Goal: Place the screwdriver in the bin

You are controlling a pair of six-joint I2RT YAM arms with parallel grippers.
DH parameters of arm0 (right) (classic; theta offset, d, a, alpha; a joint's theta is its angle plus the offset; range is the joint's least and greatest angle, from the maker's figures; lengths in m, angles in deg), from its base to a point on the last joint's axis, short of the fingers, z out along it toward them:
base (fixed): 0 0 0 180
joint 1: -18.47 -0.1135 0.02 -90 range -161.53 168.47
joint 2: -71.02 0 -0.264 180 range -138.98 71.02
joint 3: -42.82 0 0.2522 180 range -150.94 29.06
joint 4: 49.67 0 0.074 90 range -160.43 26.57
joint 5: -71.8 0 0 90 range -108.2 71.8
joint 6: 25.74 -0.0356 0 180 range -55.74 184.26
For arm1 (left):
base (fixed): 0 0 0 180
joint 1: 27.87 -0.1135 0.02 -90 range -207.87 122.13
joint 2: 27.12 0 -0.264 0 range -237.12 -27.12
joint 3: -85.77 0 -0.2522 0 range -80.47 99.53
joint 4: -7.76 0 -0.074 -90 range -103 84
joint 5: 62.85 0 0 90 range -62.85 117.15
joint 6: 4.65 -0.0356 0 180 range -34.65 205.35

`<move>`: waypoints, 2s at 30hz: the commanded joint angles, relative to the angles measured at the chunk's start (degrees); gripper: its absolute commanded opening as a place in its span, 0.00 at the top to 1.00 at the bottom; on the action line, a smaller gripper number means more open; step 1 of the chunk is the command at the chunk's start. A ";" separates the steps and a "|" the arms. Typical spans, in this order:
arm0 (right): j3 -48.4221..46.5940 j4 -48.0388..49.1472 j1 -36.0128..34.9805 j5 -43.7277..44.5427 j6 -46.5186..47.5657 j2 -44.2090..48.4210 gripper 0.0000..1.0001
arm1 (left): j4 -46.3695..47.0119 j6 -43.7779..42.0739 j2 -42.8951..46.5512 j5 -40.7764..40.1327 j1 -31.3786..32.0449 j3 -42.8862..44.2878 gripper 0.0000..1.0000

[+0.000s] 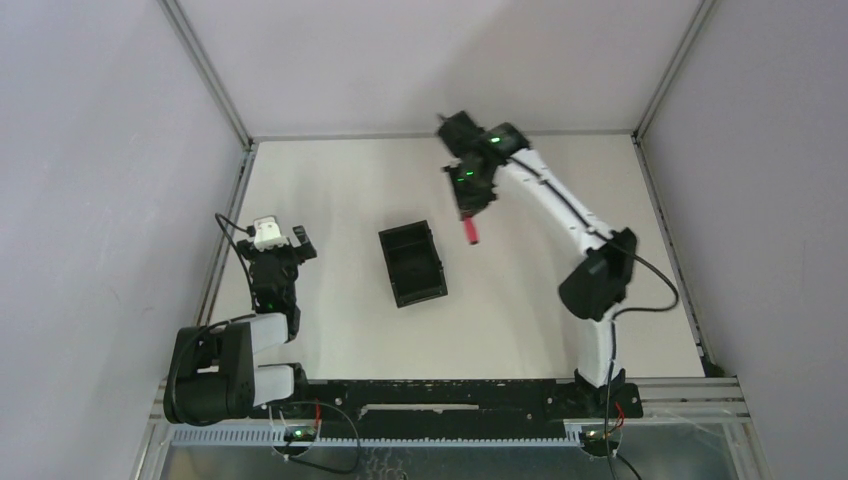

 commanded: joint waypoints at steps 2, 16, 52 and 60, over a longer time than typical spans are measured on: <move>-15.60 -1.25 -12.44 -1.99 4.32 -9.44 1.00 | 2.27 -0.95 -0.06 -0.17 0.23 0.76 0.00; 0.69 19.75 -19.97 0.06 15.28 -14.39 1.00 | 2.27 -0.92 -0.04 -0.14 0.23 0.79 0.00; 41.69 48.88 -15.43 5.73 10.26 37.58 0.00 | 2.27 -0.92 -0.04 -0.10 0.23 0.80 0.00; 69.47 61.28 -1.67 1.79 2.83 60.82 0.00 | 2.27 -0.92 -0.04 -0.13 0.23 0.80 0.00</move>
